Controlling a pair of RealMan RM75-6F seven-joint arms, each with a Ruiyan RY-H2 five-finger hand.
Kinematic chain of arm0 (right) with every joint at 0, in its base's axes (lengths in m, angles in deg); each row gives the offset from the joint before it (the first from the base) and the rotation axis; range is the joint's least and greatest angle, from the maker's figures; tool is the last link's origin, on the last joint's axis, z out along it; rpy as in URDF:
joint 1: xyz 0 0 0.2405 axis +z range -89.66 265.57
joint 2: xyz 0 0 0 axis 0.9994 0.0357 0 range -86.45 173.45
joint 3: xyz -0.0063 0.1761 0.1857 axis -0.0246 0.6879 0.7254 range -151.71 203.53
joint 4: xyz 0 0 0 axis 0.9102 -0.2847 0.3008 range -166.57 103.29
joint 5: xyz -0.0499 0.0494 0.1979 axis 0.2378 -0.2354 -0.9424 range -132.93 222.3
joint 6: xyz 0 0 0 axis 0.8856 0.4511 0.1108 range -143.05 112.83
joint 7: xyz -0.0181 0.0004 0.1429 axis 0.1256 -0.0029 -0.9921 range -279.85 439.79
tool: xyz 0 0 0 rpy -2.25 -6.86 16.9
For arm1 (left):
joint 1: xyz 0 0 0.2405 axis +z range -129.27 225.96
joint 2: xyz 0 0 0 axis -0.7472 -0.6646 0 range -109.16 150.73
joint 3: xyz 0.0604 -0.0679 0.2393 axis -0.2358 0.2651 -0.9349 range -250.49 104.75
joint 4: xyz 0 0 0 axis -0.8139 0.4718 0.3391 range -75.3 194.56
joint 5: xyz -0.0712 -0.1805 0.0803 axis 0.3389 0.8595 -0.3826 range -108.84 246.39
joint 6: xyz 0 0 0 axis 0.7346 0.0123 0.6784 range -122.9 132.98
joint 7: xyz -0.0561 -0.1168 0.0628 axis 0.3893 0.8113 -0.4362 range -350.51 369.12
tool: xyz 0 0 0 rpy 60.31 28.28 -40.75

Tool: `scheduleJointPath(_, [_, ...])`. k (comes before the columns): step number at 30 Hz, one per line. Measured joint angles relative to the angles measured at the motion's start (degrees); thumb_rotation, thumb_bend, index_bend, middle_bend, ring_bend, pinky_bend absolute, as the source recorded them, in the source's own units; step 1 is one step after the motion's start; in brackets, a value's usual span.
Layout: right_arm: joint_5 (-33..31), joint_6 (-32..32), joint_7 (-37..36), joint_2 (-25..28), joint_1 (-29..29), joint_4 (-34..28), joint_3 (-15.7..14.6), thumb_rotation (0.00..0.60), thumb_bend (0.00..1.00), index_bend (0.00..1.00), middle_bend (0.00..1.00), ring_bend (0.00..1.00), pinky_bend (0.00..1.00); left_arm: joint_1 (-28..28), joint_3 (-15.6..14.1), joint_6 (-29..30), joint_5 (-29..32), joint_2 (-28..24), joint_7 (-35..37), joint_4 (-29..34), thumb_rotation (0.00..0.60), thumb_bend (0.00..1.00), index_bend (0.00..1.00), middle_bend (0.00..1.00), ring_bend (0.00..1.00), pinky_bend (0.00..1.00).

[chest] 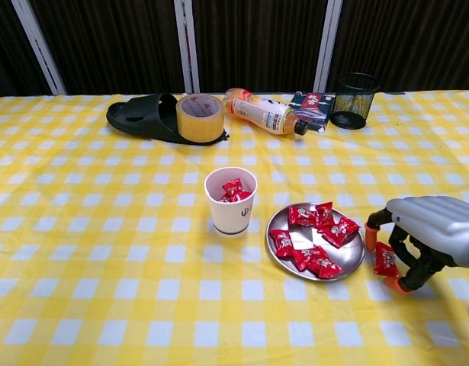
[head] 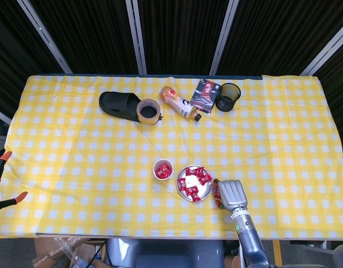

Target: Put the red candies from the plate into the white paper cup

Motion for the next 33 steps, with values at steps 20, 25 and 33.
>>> scheduleJointPath(20, [0.5,-1.22,-1.32,0.72,-0.79,0.57,0.4,0.6,0.48,0.53,0.79,0.94,0.84,0.0,0.01,-0.04,-0.05,0.08,-0.11,-0.03,0.6,0.05,0.0,0.0,0.0,0.0])
scheduleJointPath(25, [0.62,-1.5,-1.39,0.51,-0.97,0.73,0.28,0.6,0.5,0.55,0.79,0.94,0.84,0.02,0.02,0.01,-0.1,0.04,-0.02,0.0,0.6,0.05,0.0,0.0,0.0,0.0])
scheduleJointPath(33, [1.49,-1.29,-1.87,0.89,-1.2,0.0,0.53,0.6,0.51,0.55,0.79,0.94,0.84,0.03,0.03,0.03,-0.18,0.04,0.16,-0.07,0.6,0.05,0.0,0.0,0.0,0.0])
